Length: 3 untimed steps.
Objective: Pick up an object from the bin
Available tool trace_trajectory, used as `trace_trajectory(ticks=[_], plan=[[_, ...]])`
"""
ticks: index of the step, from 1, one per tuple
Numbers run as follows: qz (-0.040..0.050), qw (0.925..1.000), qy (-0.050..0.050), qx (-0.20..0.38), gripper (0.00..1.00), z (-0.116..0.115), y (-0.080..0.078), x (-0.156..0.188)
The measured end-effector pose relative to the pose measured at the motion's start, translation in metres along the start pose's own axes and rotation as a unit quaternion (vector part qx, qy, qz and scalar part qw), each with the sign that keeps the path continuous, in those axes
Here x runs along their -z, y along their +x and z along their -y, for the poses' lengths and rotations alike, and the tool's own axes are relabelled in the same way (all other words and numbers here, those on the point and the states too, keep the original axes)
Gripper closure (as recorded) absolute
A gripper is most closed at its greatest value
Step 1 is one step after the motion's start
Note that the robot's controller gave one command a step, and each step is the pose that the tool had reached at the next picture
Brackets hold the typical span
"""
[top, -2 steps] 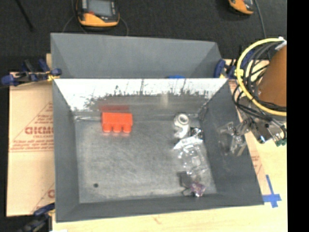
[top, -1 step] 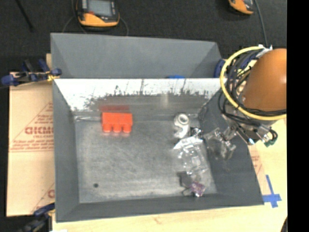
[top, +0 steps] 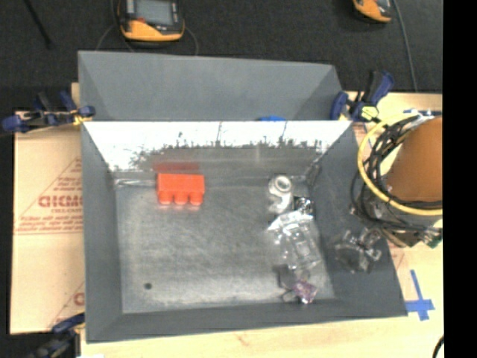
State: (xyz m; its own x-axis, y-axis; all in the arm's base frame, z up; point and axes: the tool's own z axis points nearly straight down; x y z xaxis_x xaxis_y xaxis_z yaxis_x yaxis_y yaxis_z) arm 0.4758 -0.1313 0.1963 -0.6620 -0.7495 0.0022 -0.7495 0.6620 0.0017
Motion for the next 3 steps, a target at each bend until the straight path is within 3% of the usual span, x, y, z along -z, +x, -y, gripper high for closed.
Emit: trace_trajectory(ticks=[1, 2, 3], plan=[[0.0011, 0.9916, 0.001, 0.13, 1.0, 0.0, -0.006, -0.036], [0.0013, 0.9916, 0.002, 0.129, 0.0, 0.001, -0.006, -0.035], [0.002, 0.9669, -0.001, 0.255, 0.0, -0.034, -0.034, -0.106]])
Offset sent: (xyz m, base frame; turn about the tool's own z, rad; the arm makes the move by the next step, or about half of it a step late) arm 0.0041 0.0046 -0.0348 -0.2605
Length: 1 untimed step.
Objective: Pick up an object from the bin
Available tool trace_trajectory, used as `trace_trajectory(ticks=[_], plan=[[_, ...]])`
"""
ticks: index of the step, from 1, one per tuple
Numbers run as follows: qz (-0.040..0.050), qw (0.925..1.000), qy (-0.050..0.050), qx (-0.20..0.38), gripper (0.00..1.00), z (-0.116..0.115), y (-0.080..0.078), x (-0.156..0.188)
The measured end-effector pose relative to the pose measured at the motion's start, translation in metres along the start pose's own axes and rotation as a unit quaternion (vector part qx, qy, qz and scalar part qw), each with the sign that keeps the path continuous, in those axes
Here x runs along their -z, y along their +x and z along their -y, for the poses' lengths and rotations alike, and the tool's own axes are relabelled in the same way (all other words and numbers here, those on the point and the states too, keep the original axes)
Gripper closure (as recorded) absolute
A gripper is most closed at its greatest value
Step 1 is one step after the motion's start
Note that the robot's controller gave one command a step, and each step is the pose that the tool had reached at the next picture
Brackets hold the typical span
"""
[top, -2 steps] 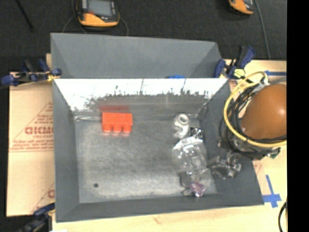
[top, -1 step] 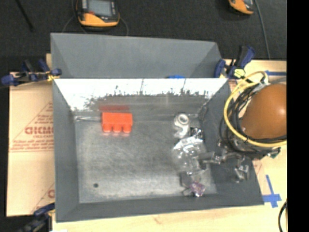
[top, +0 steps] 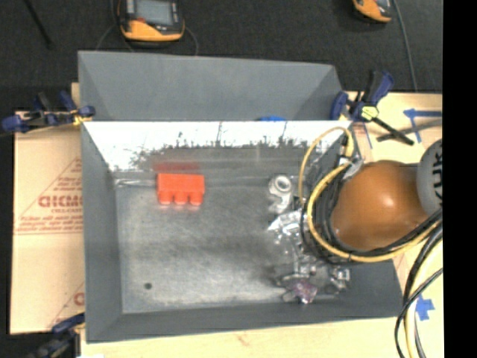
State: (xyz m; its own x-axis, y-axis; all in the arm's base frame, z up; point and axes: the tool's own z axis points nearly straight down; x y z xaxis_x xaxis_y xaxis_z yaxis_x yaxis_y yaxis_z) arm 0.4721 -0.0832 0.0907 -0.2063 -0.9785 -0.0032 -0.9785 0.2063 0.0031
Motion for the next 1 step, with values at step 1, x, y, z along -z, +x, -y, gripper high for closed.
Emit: trace_trajectory(ticks=[1], plan=[[-0.0008, 1.0, 0.003, 0.001, 1.0, 0.0015, 0.0014, 0.0015]])
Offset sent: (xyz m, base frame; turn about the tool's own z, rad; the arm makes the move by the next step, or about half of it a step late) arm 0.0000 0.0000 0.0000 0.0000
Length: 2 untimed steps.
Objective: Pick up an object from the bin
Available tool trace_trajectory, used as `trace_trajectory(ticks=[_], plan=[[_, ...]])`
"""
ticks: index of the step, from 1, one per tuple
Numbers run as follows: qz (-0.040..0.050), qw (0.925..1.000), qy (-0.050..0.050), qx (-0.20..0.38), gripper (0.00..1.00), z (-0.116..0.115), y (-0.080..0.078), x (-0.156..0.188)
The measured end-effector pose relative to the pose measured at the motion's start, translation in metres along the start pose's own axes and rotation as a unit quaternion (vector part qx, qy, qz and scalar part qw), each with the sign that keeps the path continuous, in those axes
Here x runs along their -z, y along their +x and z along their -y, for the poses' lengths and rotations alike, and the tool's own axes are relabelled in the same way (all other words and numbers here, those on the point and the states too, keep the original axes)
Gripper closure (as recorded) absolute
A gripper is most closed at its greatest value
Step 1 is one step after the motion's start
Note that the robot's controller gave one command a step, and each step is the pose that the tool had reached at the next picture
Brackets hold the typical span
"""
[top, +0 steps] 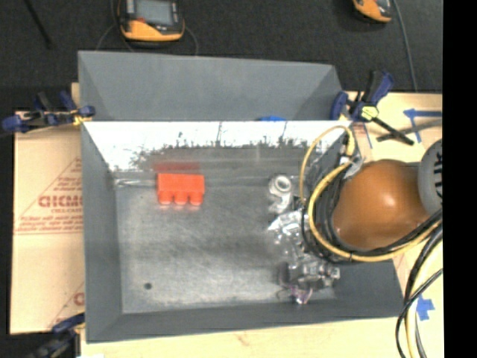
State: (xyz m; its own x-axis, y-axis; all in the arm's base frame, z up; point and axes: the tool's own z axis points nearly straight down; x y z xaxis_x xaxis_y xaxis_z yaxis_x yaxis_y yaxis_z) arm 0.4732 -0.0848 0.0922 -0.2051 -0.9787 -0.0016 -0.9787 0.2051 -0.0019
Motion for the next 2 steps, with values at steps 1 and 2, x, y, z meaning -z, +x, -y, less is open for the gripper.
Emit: trace_trajectory(ticks=[1, 2], plan=[[-0.0016, 0.9998, 0.003, -0.018, 1.0, 0.074, 0.043, 0.018], [-0.0015, 0.9987, 0.003, -0.052, 1.0, 0.046, 0.073, 0.109]])
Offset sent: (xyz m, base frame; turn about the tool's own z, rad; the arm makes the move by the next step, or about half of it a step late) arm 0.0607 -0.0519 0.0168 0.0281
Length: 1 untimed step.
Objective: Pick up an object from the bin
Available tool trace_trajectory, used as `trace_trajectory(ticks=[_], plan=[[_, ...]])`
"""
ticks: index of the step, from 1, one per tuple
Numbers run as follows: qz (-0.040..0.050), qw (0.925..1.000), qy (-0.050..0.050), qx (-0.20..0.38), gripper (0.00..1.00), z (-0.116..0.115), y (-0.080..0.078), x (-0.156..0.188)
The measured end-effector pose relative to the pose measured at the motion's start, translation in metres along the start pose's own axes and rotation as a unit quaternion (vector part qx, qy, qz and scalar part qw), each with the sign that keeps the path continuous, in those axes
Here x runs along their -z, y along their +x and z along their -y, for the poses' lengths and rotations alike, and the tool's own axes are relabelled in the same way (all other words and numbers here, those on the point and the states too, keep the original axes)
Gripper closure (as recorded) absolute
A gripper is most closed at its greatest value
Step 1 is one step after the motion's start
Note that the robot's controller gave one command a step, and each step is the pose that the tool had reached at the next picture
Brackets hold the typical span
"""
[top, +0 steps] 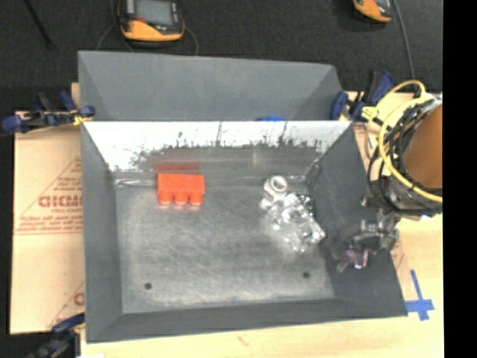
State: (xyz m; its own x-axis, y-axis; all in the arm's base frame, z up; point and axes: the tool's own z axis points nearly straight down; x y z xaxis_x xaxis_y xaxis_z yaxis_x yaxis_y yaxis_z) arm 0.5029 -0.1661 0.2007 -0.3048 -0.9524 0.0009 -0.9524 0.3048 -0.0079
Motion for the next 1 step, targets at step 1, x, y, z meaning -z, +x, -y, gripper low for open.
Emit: trace_trajectory(ticks=[1], plan=[[0.0157, 0.9705, -0.004, 0.24, 1.0, 0.0262, -0.0304, -0.1249]])
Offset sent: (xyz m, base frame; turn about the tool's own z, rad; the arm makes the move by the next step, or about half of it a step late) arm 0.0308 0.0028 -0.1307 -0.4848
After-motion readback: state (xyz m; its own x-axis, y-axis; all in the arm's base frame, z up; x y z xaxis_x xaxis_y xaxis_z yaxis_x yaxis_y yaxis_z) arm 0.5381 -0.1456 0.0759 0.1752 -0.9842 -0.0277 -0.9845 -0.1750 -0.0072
